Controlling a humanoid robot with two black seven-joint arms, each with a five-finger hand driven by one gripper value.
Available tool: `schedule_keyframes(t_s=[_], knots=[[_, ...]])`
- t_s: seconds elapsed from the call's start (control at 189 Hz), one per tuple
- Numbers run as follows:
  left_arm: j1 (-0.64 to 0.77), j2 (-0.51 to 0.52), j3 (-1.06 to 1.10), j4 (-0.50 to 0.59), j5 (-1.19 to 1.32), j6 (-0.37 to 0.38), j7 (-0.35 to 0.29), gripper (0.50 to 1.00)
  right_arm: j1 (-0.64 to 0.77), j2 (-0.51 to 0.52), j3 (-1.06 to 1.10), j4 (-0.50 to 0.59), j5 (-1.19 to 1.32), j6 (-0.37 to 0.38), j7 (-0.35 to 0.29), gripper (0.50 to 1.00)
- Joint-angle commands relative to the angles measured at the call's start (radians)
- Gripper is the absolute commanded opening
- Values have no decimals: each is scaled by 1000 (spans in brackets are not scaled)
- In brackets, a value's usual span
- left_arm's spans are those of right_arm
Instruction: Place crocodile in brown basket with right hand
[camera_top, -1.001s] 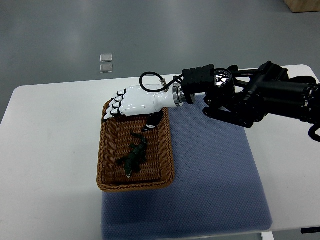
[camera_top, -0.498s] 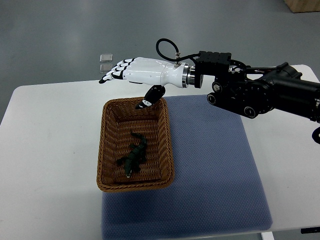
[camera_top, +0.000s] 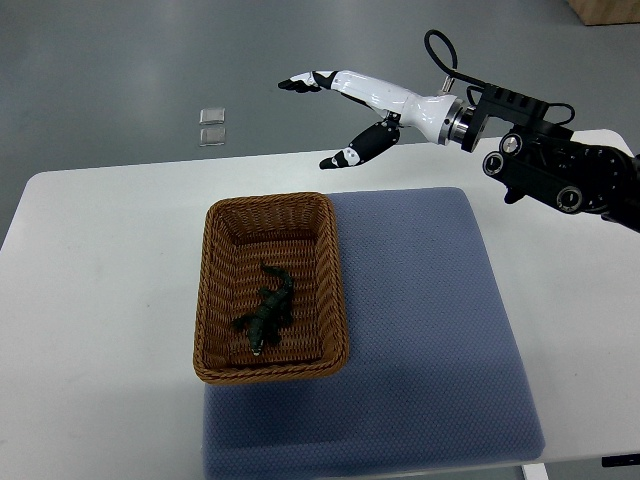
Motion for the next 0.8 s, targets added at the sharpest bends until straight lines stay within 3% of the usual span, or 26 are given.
schedule_keyframes(t_s=[0.0,0.117,0.329,0.461,0.795], knots=[[0,0,1,1,0,0,0,1000,-31,-41,11,-6,60,24,0,926],[0,0,1,0,0,0,0,1000,-51,-72,9,-6,201,43,-26,926],[0,0,1,1,0,0,0,1000,-101,-141,8,-21,575,166,-187,928],[0,0,1,0,0,0,0,1000,-143,-141,9,-69,753,190,-279,928],[0,0,1,0,0,0,0,1000,-216,-138,9,-128,1040,245,-361,928]])
